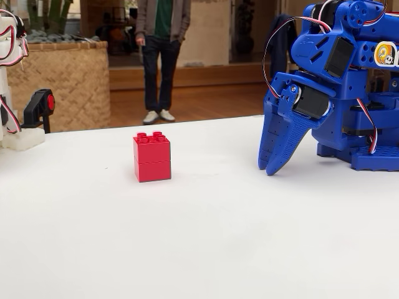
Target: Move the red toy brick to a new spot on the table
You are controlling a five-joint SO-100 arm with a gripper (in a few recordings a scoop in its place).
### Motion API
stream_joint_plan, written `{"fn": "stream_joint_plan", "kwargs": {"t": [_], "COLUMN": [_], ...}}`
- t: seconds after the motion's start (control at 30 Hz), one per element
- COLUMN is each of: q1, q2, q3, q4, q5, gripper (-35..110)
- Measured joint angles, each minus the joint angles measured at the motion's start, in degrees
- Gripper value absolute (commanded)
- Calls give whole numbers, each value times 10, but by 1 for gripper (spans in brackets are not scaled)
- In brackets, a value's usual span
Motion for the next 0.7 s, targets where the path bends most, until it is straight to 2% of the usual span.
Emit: {"fn": "stream_joint_plan", "kwargs": {"t": [0.1, 0.7], "q1": [-39, -46], "q2": [0, 0], "q3": [0, 0], "q4": [-2, -3], "q5": [27, 40], "gripper": [0, 0]}}
